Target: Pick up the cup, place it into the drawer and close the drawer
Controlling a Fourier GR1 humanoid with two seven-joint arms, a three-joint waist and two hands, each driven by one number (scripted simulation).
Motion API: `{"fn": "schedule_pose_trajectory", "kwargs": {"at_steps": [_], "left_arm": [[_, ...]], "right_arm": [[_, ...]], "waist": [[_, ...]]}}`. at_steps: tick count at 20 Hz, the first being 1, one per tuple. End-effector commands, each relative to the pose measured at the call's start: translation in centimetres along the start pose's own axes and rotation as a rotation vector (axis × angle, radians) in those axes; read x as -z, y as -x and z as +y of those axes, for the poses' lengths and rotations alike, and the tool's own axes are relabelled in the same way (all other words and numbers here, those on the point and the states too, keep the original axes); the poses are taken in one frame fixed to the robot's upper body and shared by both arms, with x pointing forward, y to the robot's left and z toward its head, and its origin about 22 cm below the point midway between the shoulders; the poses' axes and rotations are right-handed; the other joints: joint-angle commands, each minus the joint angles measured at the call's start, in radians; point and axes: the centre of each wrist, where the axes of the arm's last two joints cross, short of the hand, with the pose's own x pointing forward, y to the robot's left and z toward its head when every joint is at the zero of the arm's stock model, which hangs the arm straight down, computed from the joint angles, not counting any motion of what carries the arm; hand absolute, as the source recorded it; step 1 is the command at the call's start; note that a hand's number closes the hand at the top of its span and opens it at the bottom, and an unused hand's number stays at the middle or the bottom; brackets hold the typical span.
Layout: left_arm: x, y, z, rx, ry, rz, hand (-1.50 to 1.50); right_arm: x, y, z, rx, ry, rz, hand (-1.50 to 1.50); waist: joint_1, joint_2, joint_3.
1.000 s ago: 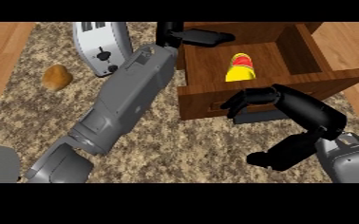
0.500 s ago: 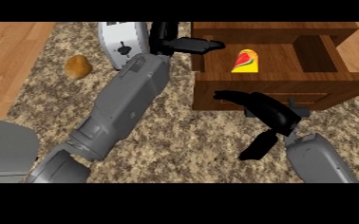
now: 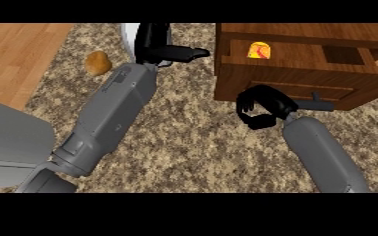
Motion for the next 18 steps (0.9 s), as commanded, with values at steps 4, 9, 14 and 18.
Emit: {"fn": "schedule_pose_trajectory", "kwargs": {"at_steps": [4,9,14,18], "left_arm": [[-1.3,0.1,2.1,-0.02,0.018,0.01,-1.5],[-1.1,-1.6,4.6,-0.028,0.026,-0.002,-1.5],[-2.5,-0.2,4.7,-0.025,0.053,0.027,-1.5],[-2.4,-1.0,5.8,-0.028,0.069,0.018,-1.5]], "right_arm": [[0.7,2.7,-5.8,0.058,0.196,-0.028,1.5],[0.7,2.1,-10.9,0.101,0.326,-0.005,1.5],[0.1,1.7,-13.4,0.13,0.409,0.011,1.5],[-1.4,1.9,-15.7,0.144,0.435,-0.002,1.5]], "waist": [[0.043,0.017,0.006],[0.074,0.016,0.006],[0.097,0.037,0.007],[0.114,0.036,0.006]]}}
